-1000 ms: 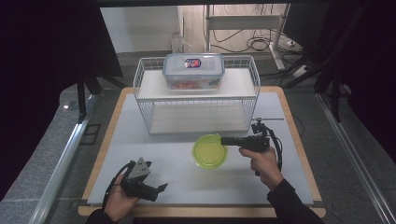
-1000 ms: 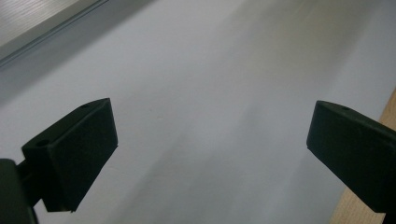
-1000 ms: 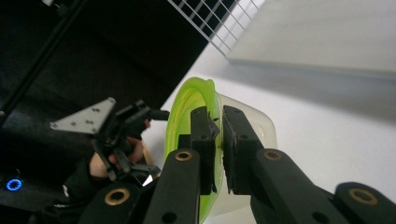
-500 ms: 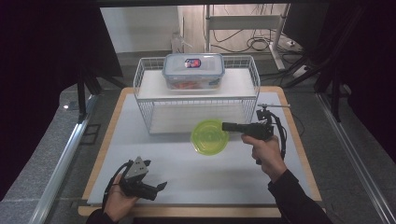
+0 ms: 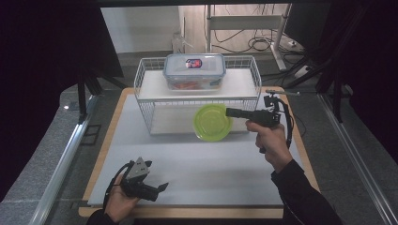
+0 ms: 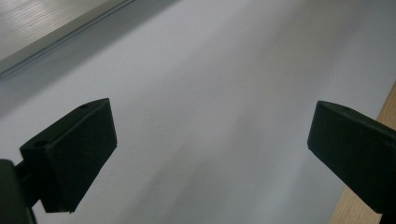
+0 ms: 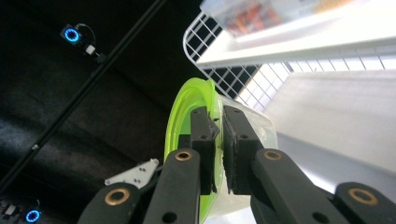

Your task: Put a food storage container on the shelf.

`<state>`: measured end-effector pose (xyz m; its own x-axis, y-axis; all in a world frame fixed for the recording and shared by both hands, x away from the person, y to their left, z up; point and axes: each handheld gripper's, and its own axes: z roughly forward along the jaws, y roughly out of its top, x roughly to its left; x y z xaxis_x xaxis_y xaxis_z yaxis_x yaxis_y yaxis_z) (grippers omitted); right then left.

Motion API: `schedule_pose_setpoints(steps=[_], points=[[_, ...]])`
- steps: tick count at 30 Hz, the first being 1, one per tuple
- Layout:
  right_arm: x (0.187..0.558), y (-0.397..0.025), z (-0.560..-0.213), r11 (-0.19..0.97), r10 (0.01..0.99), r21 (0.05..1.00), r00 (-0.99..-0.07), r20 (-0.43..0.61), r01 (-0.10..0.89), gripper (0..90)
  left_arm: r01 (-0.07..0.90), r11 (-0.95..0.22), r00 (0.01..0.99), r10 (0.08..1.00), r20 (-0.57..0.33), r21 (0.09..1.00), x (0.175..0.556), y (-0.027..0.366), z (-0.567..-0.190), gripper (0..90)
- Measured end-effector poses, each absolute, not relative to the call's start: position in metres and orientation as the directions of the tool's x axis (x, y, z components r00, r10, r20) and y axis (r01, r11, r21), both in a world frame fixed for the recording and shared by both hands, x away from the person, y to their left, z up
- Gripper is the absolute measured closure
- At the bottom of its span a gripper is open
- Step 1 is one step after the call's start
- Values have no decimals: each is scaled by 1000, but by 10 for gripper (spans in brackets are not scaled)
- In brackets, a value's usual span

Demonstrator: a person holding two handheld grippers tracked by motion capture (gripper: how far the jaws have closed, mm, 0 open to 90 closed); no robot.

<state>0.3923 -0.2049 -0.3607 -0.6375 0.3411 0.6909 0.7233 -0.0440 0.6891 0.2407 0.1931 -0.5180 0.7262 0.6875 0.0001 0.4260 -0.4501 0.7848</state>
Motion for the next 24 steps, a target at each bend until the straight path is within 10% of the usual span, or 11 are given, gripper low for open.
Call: schedule_pose_setpoints(steps=[24], points=[[418,-191,-287,-113,338,723,-657,673,682,839,429,-444,726,688,-8,786,241,192,-518,14]])
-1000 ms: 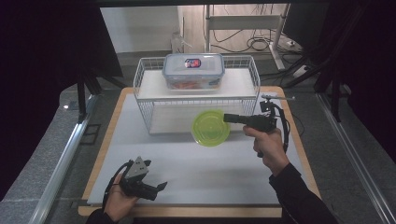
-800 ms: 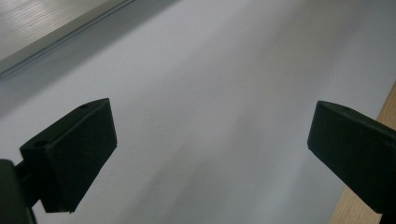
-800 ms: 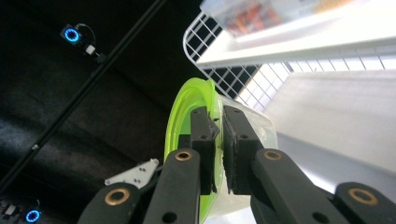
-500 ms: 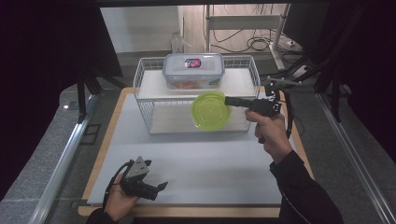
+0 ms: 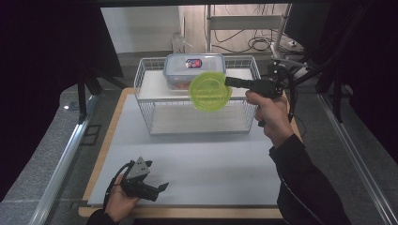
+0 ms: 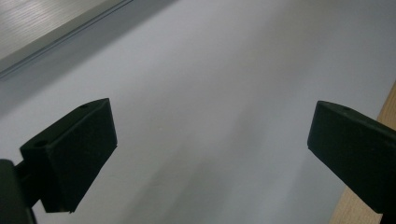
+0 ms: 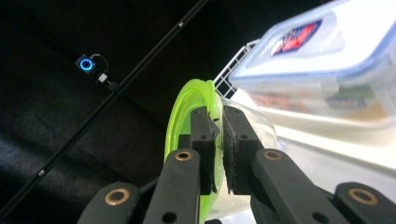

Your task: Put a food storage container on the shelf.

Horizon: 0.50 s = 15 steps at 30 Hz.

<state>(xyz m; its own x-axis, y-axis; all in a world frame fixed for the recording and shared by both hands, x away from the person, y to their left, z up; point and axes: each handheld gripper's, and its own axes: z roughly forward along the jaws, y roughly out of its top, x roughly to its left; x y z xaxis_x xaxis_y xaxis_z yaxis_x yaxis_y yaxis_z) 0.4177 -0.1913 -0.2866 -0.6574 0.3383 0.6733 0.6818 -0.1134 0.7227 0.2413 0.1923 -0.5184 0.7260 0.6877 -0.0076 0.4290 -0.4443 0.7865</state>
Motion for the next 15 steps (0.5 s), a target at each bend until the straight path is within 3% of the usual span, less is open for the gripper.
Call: schedule_pose_setpoints(steps=[15], points=[[454,-170,-254,-175,385,727,-634,671,664,838,432,-442,727,686,-14,786,241,193,-519,14]])
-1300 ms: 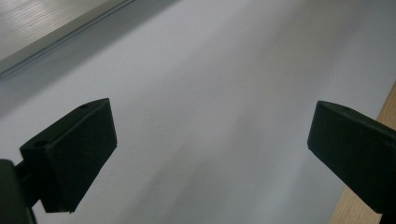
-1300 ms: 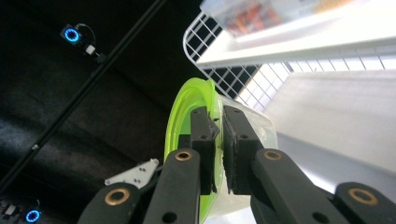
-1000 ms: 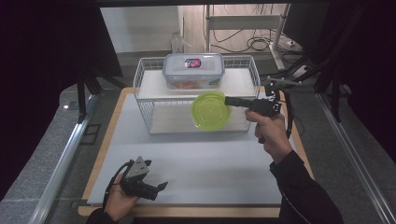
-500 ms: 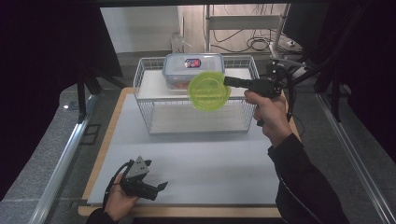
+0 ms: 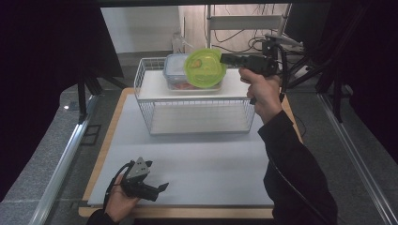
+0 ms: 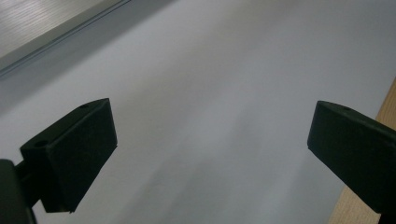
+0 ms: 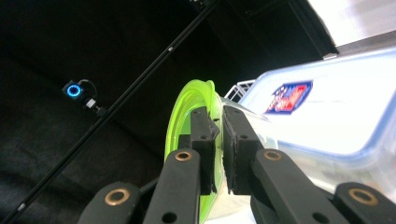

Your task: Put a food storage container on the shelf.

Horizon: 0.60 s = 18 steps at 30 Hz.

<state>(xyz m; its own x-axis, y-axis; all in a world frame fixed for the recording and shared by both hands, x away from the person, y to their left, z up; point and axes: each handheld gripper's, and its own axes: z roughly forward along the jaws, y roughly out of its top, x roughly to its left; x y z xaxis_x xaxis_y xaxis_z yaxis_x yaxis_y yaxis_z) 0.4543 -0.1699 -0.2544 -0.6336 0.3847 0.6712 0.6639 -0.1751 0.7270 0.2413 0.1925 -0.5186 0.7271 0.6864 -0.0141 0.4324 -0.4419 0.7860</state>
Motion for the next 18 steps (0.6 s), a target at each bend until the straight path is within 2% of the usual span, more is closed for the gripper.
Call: schedule_pose_setpoints(steps=[8,18], points=[[476,-150,-248,-198,420,729,-615,667,655,838,429,-442,731,683,-15,788,241,193,-519,15],[508,-133,-257,-251,453,705,-563,691,663,838,428,-442,738,674,-22,789,241,192,-519,16]])
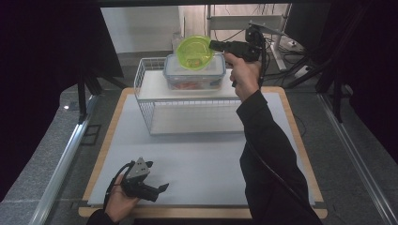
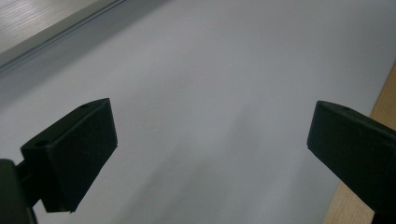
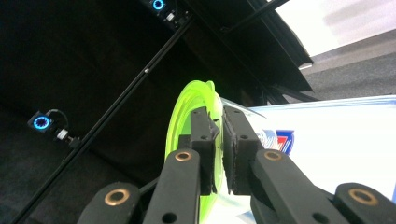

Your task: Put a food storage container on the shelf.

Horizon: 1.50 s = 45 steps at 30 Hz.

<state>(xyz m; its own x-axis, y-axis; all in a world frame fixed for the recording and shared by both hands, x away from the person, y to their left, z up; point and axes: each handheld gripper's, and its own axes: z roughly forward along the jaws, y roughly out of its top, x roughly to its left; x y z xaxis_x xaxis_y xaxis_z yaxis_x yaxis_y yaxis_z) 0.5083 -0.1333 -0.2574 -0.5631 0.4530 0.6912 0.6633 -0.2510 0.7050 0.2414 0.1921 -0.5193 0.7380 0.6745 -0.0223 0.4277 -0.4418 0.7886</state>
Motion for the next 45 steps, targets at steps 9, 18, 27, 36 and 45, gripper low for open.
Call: schedule_pose_setpoints(steps=[9,18,27,36,45], points=[[524,-121,-264,-287,461,685,-530,712,670,830,428,-441,743,669,-29,789,241,192,-520,16],[526,-116,-266,-295,552,715,-498,669,633,764,429,-441,745,666,-33,788,241,191,-521,17],[527,-114,-271,-279,598,739,-491,634,614,695,431,-445,746,665,-34,785,241,191,-521,17],[520,-117,-266,-255,619,785,-528,582,565,503,431,-448,746,665,-31,783,241,191,-521,17],[506,-126,-266,-171,634,832,-587,503,528,350,427,-447,743,669,-23,786,241,191,-521,17]])
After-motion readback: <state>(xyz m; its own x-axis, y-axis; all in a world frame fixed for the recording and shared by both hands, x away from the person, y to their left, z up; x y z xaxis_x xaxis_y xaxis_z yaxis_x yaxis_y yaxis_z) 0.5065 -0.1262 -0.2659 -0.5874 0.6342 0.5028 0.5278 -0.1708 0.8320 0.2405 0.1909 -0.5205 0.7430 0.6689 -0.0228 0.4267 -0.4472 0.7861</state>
